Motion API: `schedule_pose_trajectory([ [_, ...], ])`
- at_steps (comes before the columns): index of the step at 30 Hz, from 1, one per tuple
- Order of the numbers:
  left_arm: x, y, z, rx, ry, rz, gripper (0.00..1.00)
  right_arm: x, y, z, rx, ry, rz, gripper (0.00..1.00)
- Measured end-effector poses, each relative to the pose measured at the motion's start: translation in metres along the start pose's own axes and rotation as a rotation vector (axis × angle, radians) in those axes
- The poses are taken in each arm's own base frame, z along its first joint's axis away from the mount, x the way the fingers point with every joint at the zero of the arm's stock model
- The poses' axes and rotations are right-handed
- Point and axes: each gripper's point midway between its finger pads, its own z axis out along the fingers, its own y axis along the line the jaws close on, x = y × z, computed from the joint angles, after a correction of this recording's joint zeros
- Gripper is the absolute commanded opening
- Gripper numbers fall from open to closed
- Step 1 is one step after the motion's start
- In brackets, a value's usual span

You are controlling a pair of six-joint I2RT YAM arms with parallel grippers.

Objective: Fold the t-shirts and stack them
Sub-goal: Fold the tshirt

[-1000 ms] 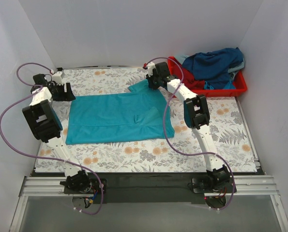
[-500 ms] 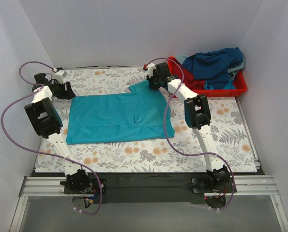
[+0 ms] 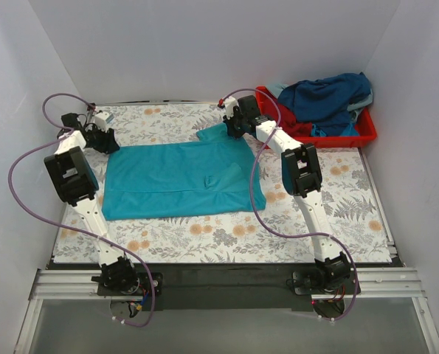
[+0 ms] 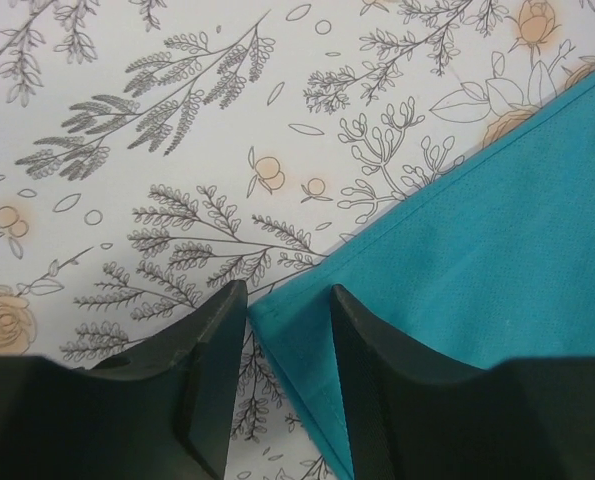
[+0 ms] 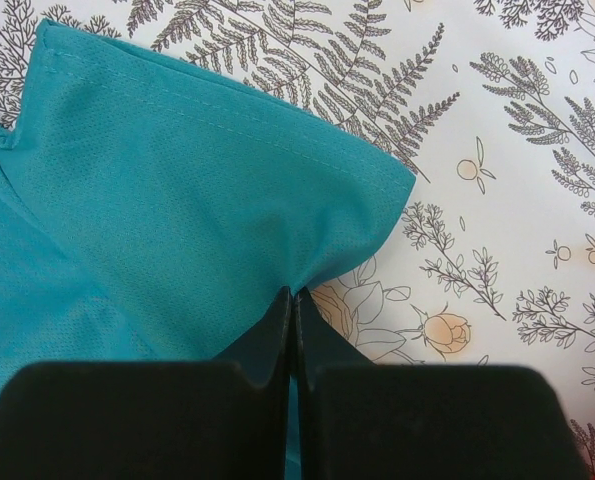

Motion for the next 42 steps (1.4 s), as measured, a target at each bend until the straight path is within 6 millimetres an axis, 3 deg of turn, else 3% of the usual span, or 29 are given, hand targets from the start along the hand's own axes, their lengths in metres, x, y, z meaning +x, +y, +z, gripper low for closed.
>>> schedule_pose_trajectory([
  [5, -0.001, -0.003, 0.007, 0.023, -0.002, 0.044, 0.07, 0.001, 0.001, -0.001, -0.003, 0.004, -0.002, 0.01],
  [8, 0.000, -0.005, 0.007, 0.032, -0.002, 0.052, 0.00, 0.001, 0.001, -0.003, -0.004, 0.006, -0.004, 0.01],
  [14, -0.001, -0.007, 0.007, 0.042, -0.010, 0.055, 0.00, 0.001, 0.004, -0.011, -0.012, 0.019, -0.013, 0.01],
  [22, 0.000, -0.023, -0.007, 0.060, -0.048, 0.022, 0.00, -0.027, 0.009, -0.043, -0.019, -0.022, -0.033, 0.01],
  [27, -0.011, -0.027, -0.028, 0.047, -0.088, 0.033, 0.00, -0.043, 0.013, -0.064, -0.016, -0.045, -0.046, 0.01],
  [42, -0.018, -0.055, -0.106, 0.016, -0.177, 0.087, 0.00, -0.032, 0.040, -0.115, -0.071, -0.001, -0.053, 0.01],
])
